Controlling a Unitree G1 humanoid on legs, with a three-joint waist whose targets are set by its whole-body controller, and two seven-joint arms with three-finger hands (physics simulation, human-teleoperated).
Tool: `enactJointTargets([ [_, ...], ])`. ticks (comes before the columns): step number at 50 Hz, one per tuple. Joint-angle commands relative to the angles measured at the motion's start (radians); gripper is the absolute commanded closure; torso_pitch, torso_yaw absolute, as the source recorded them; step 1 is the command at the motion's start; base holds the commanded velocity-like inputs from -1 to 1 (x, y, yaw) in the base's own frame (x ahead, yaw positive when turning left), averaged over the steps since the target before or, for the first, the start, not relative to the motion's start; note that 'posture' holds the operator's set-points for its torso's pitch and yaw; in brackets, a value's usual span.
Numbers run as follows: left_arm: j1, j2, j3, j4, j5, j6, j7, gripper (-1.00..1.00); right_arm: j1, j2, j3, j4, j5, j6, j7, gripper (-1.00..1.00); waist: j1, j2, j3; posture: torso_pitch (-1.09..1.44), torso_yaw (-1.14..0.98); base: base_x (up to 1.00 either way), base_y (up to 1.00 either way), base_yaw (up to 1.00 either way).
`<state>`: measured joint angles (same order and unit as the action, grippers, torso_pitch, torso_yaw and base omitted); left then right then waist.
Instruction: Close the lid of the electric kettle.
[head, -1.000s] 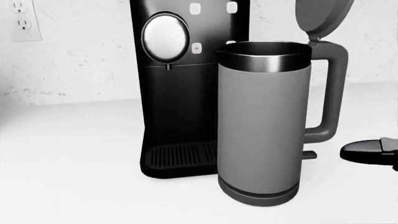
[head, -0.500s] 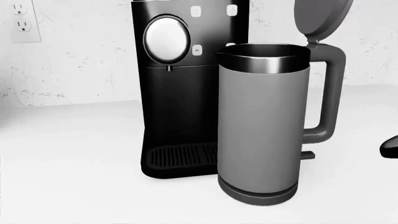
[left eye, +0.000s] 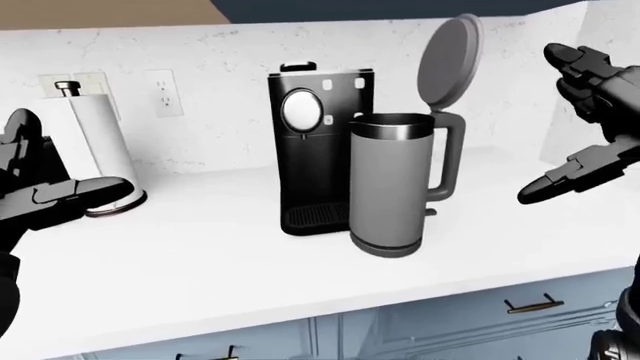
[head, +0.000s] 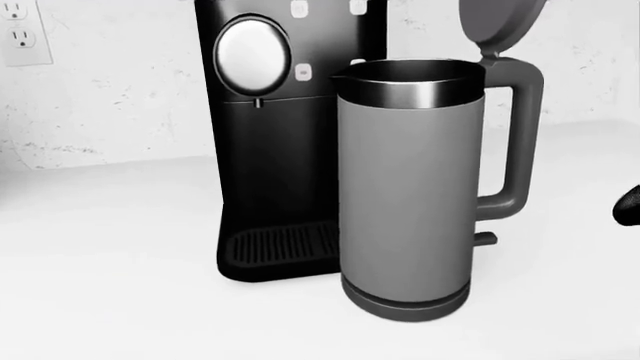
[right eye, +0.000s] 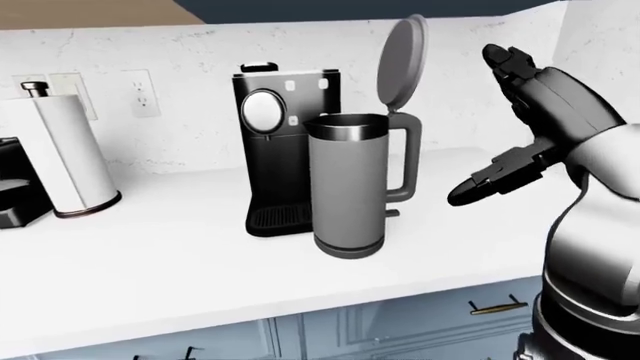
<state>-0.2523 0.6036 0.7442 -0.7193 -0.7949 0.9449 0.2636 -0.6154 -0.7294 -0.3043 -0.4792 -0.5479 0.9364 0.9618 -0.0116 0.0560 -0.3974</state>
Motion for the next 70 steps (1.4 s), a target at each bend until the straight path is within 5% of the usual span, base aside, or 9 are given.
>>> enactJointTargets([
  [1, -0.019, 0.015, 0.002, -0.009, 0.005, -0.029, -0.006, -1.0, -0.045, -0.014, -0.004, 0.012, -0.035, -0.048, 0.021, -1.0, -0.001, -0.002, 0.007, -0.67, 0.0, 0.0, 0.0, 0.0],
  [33, -0.02, 0.03, 0.016, -0.004, -0.02, -0.024, 0.009, -1.0, -0.204, 0.028, 0.056, 0.28, -0.23, -0.447, 0.271, -1.0, -0.015, 0.019, 0.012, -0.67, 0.0, 0.0, 0.0, 0.0],
  [52, -0.014, 0.029, 0.016, -0.001, -0.016, -0.033, 0.004, -1.0, -0.216, 0.011, 0.058, 0.394, -0.268, -0.64, 0.301, -1.0, -0.019, 0.025, 0.013, -0.67, 0.0, 0.0, 0.0, 0.0],
  [70, -0.015, 0.024, 0.01, 0.005, -0.01, -0.038, 0.002, -1.0, -0.376, -0.003, 0.101, 0.576, -0.315, -0.751, 0.308, -1.0, -0.024, 0.029, 0.015, -0.67, 0.0, 0.0, 0.0, 0.0],
])
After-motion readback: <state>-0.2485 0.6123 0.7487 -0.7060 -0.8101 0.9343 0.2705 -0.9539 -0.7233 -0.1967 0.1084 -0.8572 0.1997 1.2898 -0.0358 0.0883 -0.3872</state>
